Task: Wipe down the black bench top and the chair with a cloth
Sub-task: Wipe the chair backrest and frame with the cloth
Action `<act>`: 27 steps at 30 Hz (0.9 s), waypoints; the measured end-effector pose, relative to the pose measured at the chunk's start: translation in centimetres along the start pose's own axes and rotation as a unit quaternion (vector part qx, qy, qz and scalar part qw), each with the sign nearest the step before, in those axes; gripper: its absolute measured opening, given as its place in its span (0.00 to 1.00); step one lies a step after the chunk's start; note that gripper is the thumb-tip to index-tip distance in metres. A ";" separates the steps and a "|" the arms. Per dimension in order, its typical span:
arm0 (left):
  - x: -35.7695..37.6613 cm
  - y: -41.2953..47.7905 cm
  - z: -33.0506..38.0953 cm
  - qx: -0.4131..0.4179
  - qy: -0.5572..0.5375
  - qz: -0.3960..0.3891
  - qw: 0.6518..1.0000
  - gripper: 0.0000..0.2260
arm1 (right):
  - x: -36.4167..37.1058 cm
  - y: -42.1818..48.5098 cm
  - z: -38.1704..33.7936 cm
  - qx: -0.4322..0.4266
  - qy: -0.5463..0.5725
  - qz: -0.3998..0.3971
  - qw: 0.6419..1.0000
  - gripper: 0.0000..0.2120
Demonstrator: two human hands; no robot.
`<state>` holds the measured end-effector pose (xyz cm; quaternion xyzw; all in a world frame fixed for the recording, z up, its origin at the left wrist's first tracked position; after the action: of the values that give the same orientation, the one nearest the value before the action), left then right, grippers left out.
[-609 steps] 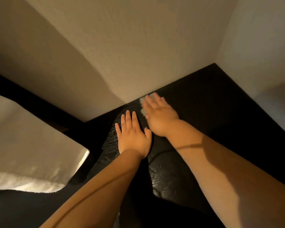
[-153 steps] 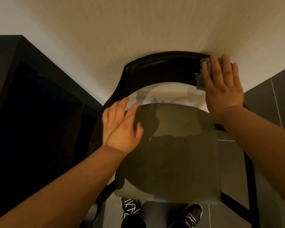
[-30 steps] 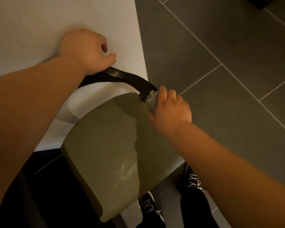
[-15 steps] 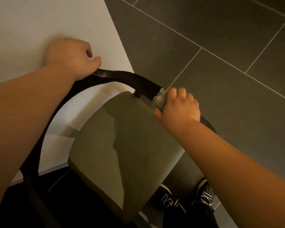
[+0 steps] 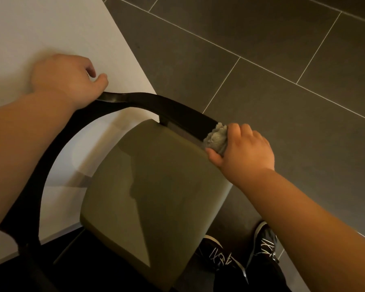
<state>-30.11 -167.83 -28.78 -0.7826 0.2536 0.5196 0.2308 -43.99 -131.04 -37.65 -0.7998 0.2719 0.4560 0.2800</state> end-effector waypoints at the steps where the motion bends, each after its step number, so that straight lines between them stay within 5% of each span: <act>1: 0.0 0.0 0.0 -0.002 -0.003 0.003 1.000 0.22 | 0.0 0.8 -0.6 0.002 -0.005 -0.002 1.000 0.34; 6: 0.1 -0.1 0.0 0.005 0.014 0.006 1.000 0.22 | 1.0 3.2 -3.0 -0.018 0.029 -0.020 0.999 0.34; 15: 0.5 -0.1 -0.4 0.004 0.016 0.007 1.000 0.23 | -0.9 -4.1 4.6 0.003 0.120 0.015 0.993 0.27; 23: 1.8 0.8 -1.3 -0.012 -0.026 0.037 0.999 0.23 | 0.0 0.3 0.8 -0.012 0.074 0.024 0.997 0.26; 27: 2.7 1.4 -2.1 -0.010 -0.032 0.047 0.998 0.22 | -0.8 -3.7 5.0 0.043 0.145 0.035 0.988 0.23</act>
<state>-28.65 -170.61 -30.73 -0.7552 0.2773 0.5572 0.2059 -44.68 -124.87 -38.30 -0.8347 0.3566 0.3332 0.2553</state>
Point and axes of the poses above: each hand's wrist, its own y-axis towards the middle knuckle, its own x-axis out of the palm, z = x × y, the point moved 8 cm from there along y, towards the middle knuckle, and after that the axes turned 15 degrees about y, right-handed, at the moved point
